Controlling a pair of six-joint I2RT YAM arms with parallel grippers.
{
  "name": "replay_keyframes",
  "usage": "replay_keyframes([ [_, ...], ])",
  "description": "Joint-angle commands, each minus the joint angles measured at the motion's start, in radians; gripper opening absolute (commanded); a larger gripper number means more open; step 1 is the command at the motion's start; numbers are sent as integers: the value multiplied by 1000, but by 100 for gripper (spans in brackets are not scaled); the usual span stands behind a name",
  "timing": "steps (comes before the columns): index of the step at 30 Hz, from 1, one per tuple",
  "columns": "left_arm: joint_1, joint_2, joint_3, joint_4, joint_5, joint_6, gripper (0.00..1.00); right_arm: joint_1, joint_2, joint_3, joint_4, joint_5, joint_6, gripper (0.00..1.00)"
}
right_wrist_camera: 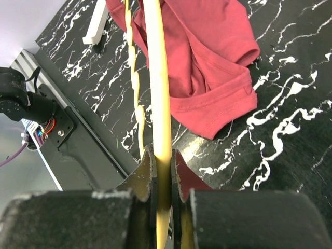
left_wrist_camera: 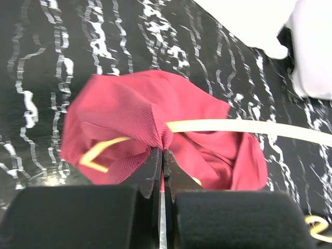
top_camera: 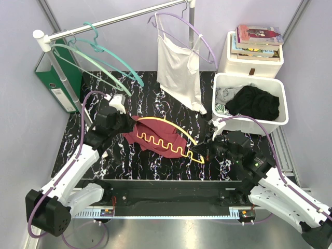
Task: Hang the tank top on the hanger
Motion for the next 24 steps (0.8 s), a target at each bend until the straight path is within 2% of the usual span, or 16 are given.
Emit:
replay_keyframes([
  [1, -41, -16, 63, 25, 77, -11, 0, 8, 7, -14, 204, -47, -1, 0],
  [9, -150, -5, 162, 17, 53, -35, 0, 17, 56, -46, 292, -49, 13, 0],
  [17, -183, -28, 216, -61, 88, -49, 0, 27, 63, -65, 338, -21, 5, 0],
  [20, -184, -39, 201, -79, 34, -36, 0, 28, 65, -71, 353, -23, 9, 0],
  [24, -183, -37, 192, -121, -123, -25, 0, 31, 70, -73, 354, -24, 14, 0],
])
